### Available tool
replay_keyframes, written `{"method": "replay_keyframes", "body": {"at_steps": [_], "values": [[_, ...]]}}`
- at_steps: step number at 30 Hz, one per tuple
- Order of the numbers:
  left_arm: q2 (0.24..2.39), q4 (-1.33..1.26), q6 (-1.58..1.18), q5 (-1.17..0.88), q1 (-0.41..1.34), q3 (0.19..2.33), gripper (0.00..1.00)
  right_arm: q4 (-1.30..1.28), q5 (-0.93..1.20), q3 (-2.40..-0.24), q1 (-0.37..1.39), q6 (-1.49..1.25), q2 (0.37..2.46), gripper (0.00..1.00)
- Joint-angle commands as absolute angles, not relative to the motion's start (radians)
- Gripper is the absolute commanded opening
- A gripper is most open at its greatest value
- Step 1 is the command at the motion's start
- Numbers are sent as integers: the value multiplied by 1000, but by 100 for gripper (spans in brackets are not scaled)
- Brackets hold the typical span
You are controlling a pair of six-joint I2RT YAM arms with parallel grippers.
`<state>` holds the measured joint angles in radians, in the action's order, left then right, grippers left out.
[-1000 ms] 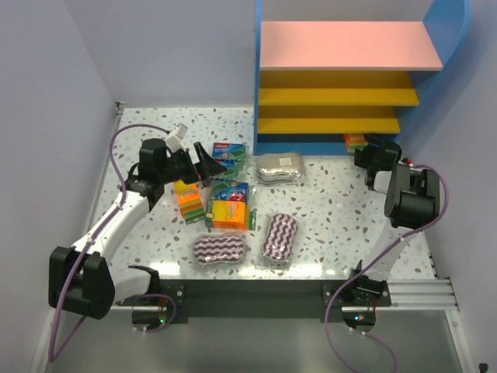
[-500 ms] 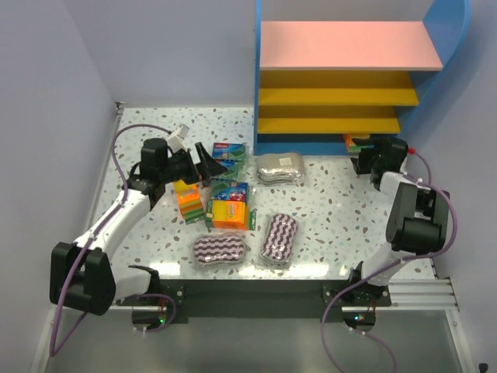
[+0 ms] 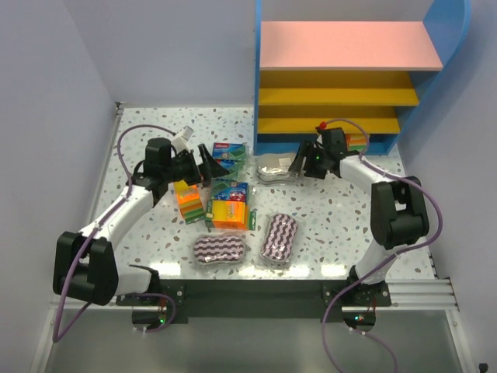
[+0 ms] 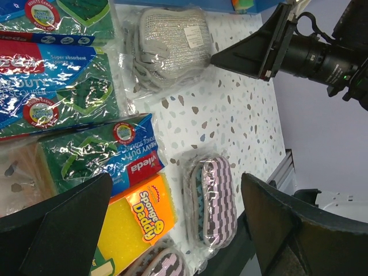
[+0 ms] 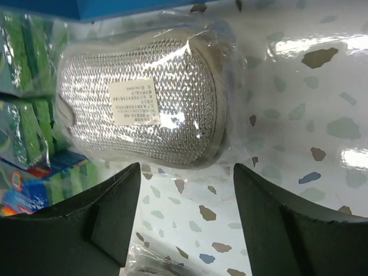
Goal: Place and organize the cleaning sponges onto the shelf
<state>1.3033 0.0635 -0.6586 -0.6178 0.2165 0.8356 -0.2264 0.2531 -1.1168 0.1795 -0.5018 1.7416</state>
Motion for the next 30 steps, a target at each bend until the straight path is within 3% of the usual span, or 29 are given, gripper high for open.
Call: {"method": "replay_keyframes", "body": {"at_steps": [1, 14, 24, 27, 30], "values": [[1290, 52, -614, -638, 218, 885, 100, -158, 267, -1100, 181, -348, 1732, 70], [1230, 78, -607, -635, 219, 847, 100, -141, 107, -1127, 207, -230, 1697, 73], [1201, 112, -604, -623, 219, 844, 100, -29, 273, -1213, 207, -385, 1882, 73], [1178, 124, -606, -611, 218, 833, 100, -40, 299, -1218, 204, -425, 1924, 66], [1152, 132, -604, -601, 219, 818, 100, -95, 293, -1206, 198, -439, 1931, 37]]}}
